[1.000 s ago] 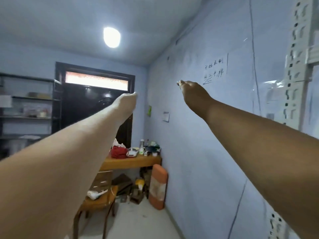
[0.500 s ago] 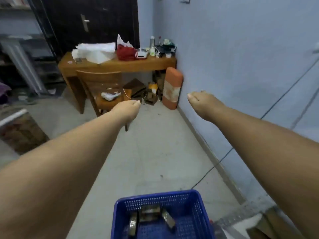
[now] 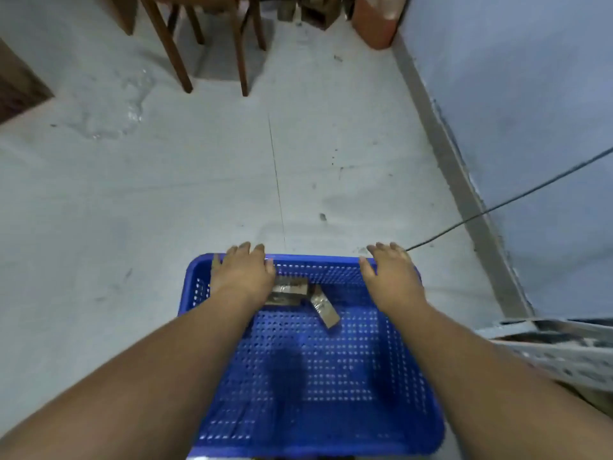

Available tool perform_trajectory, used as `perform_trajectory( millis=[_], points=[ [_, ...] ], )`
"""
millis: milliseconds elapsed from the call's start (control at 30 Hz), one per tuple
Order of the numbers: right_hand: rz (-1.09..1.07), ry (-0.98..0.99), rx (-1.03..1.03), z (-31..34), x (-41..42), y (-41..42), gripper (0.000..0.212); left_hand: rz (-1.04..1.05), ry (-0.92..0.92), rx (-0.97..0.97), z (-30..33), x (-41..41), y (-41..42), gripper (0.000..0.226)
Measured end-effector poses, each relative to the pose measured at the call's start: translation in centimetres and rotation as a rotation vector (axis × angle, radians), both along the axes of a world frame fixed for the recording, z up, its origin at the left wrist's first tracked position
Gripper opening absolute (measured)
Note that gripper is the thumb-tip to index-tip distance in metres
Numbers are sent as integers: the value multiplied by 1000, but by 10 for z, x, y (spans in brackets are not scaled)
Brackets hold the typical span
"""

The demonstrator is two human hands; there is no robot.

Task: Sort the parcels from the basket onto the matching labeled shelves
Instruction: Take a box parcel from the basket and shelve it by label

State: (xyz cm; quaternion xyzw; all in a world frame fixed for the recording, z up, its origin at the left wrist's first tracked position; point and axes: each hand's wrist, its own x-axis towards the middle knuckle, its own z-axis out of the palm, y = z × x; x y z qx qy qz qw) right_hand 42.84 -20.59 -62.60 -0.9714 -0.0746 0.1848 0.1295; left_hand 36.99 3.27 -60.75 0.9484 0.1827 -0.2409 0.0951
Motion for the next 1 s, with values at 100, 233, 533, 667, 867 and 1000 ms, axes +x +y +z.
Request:
perform_trajectory(
  millis=[100, 233, 533, 667, 867, 1000],
  points=[
    [-27, 108, -34, -114, -41, -5, 62, 23, 128, -40, -110, -41, -3, 54],
    [-8, 314, -185, -251, -71, 4, 85, 17, 221, -60, -238, -89, -4, 55],
    [-293, 372, 13, -432, -61, 18, 102, 55, 228, -252, -364, -144, 25, 54],
    [-650, 384, 394, -425, -78, 5, 69, 229, 277, -323, -361, -157, 18, 55],
    [-755, 605, 559, -370, -112, -26, 52, 418, 362, -532, -316, -151, -18, 54],
    [-622, 741, 593, -318, -122, -33, 56, 781, 322, -777, -274, -129, -41, 49]
  ],
)
